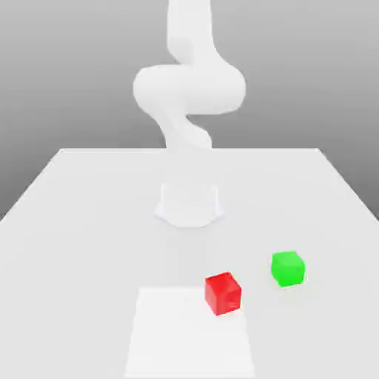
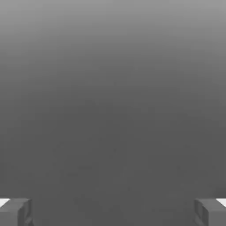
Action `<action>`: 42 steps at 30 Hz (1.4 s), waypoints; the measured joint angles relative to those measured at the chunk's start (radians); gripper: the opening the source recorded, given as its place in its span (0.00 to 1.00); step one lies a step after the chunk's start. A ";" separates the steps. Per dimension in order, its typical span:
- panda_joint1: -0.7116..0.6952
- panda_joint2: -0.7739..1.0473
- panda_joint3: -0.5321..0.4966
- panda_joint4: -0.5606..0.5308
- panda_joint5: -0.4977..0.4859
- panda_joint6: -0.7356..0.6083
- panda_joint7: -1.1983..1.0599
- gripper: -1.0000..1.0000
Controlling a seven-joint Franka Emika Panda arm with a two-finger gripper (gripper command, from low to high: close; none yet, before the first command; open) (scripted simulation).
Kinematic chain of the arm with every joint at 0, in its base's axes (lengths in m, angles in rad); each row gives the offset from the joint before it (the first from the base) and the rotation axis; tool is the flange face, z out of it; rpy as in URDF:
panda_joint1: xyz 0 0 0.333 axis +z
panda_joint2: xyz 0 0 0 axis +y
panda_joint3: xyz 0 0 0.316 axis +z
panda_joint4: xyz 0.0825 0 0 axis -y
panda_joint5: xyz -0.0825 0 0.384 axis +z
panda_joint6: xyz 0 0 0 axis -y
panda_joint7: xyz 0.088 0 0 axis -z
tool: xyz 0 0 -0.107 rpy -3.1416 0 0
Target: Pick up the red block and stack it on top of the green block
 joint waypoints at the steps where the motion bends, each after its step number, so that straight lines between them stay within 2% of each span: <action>1: 0.009 0.034 0.000 -0.029 0.001 0.024 -0.012 0.50; 17: 0.132 0.618 0.017 -0.488 0.005 0.435 -0.200 0.50; 24: 0.143 0.899 0.012 -0.488 -0.019 0.666 -0.197 0.50; 25: 0.145 0.925 0.010 -0.485 -0.020 0.689 -0.196 0.00; 32: 0.144 0.927 0.011 -0.484 -0.024 0.690 -0.193 0.00; 39: 0.131 0.699 0.029 -0.517 -0.002 0.494 -0.209 0.00; 42: 0.178 0.635 0.061 -0.529 0.041 0.445 -0.150 0.00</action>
